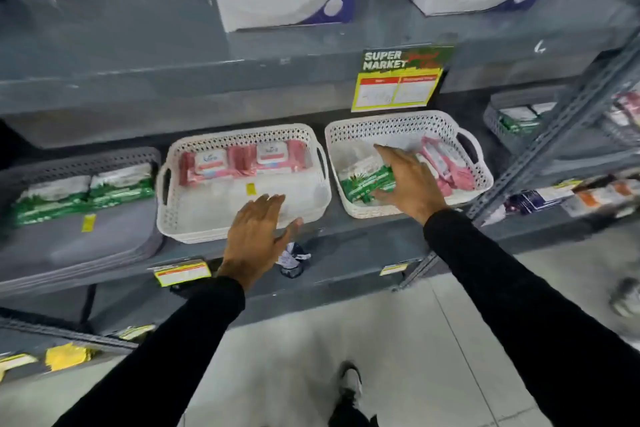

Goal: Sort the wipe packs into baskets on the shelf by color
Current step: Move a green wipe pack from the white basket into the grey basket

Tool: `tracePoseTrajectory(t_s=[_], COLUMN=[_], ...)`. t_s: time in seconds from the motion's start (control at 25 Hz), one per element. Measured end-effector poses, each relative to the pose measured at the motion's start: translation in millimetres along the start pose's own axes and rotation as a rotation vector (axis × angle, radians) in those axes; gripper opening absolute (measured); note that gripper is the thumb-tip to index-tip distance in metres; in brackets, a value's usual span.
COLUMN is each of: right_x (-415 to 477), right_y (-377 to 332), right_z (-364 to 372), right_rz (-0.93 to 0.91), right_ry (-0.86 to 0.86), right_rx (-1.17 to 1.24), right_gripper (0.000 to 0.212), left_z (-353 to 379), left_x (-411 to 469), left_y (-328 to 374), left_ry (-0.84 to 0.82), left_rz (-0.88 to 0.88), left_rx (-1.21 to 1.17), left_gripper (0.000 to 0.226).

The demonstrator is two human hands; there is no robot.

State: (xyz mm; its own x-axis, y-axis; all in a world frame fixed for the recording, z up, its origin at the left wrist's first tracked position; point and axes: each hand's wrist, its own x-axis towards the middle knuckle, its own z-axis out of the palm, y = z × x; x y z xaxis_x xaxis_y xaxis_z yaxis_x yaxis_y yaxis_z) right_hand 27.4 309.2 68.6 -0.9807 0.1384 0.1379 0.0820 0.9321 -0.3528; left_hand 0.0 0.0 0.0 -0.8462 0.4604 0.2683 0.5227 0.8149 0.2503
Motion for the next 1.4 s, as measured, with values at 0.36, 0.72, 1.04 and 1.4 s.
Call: tracePoseTrajectory(t_s=[0.36,0.72,1.04,1.4], right_x=[75,63,65,83], right_y=[59,46,-191,-479], right_z=[38,9,66,253], right_rz=[-0.226,-0.1,-0.211,-0.39], right_ry=[-0.317,0.092,0.163,-0.134], right_rx=[-0.165,0.168,0.422,0.416], right_gripper=[0.099,0.08,0.075,0.072], left_z=[49,45,-39,-114], left_x=[20,21,-35,-155], left_y=[25,27,-115,-348], left_ry=[0.086,0.037,0.139,0.189], left_rz=[-0.023,-0.071,-0.19,-0.43], left_rx=[0.162,0.048,-0.052,0.183], left_gripper=[0.039,0.048,0.05,0.04])
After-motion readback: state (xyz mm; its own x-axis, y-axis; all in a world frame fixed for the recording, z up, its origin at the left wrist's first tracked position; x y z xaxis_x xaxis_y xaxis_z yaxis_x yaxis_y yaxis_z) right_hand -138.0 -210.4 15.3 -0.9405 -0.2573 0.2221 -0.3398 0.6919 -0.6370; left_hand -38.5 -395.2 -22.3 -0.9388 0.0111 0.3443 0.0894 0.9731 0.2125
